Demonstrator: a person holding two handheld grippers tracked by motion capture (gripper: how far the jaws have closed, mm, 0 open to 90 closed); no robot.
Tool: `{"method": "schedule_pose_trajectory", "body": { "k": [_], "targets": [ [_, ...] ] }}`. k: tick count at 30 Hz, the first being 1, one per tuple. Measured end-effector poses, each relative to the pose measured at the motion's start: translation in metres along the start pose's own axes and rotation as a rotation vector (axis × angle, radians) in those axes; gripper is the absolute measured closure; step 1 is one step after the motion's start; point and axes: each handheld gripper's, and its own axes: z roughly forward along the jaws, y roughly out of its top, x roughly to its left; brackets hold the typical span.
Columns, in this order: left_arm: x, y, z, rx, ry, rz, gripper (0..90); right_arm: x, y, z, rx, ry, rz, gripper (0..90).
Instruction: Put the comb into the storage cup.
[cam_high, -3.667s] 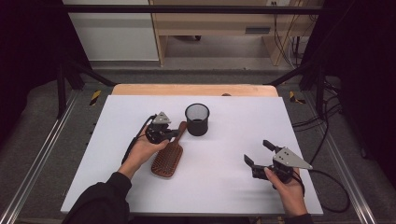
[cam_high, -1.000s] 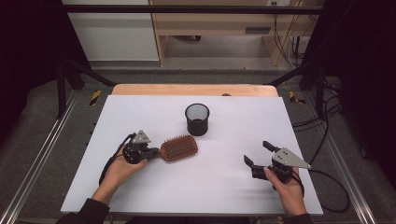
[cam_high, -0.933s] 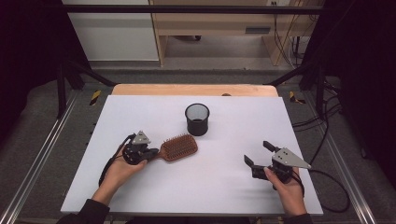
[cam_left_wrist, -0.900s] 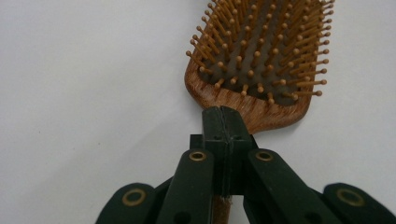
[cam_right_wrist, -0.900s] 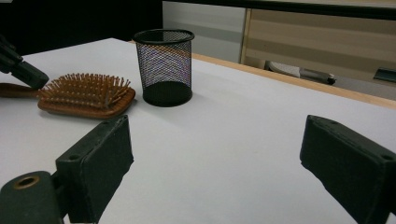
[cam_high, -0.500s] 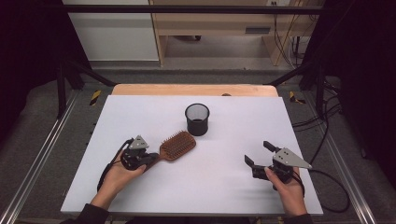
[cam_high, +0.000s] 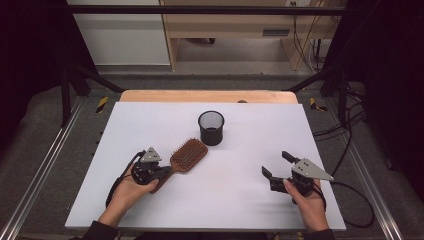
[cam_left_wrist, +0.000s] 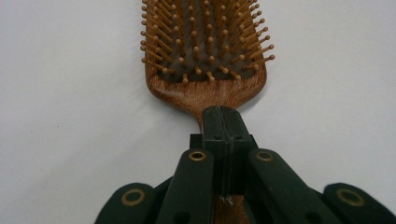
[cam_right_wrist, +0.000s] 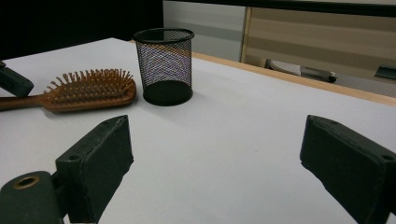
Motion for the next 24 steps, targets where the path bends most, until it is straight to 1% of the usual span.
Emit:
{"method": "schedule_pose_trajectory", "body": {
  "k": [5, 7, 10, 13, 16, 17, 20, 22, 23, 24],
  "targets": [
    [0.0, 0.0, 0.0, -0.001, 0.002, -0.001, 90.0, 0.0, 0.0, 0.0, 0.0, 0.0, 0.0, 9.3],
    [0.0, 0.0, 0.0, -0.004, -0.001, -0.008, 90.0, 0.0, 0.0, 0.0, -0.001, 0.0, 0.001, 9.3],
    [-0.001, 0.001, -0.001, -0.022, -0.002, -0.017, 90.0, 0.0, 0.0, 0.0, -0.004, 0.0, 0.004, 9.3],
    [-0.003, 0.006, -0.005, -0.047, 0.012, -0.022, 89.5, 0.0, 0.0, 0.0, -0.004, 0.0, 0.004, 9.2],
    [-0.003, 0.01, -0.011, -0.068, 0.035, -0.031, 86.3, 0.0, 0.0, 0.0, -0.003, 0.001, 0.004, 9.2],
    [-0.003, 0.011, -0.013, -0.072, 0.049, -0.034, 83.9, 0.0, 0.0, 0.0, -0.003, 0.002, 0.004, 9.2],
    [-0.005, 0.016, -0.015, -0.064, 0.101, -0.025, 70.7, 0.0, 0.001, 0.0, -0.002, 0.004, 0.003, 9.1],
    [-0.008, 0.018, -0.013, -0.051, 0.142, -0.023, 57.1, 0.0, 0.001, 0.0, -0.003, 0.005, 0.005, 9.0],
    [-0.009, 0.019, -0.012, -0.051, 0.157, -0.024, 49.6, 0.0, 0.0, 0.0, -0.003, 0.005, 0.004, 9.0],
    [-0.01, 0.019, -0.01, -0.048, 0.164, -0.025, 44.3, 0.0, 0.0, 0.0, -0.001, 0.006, 0.004, 8.9]
  ]
}}
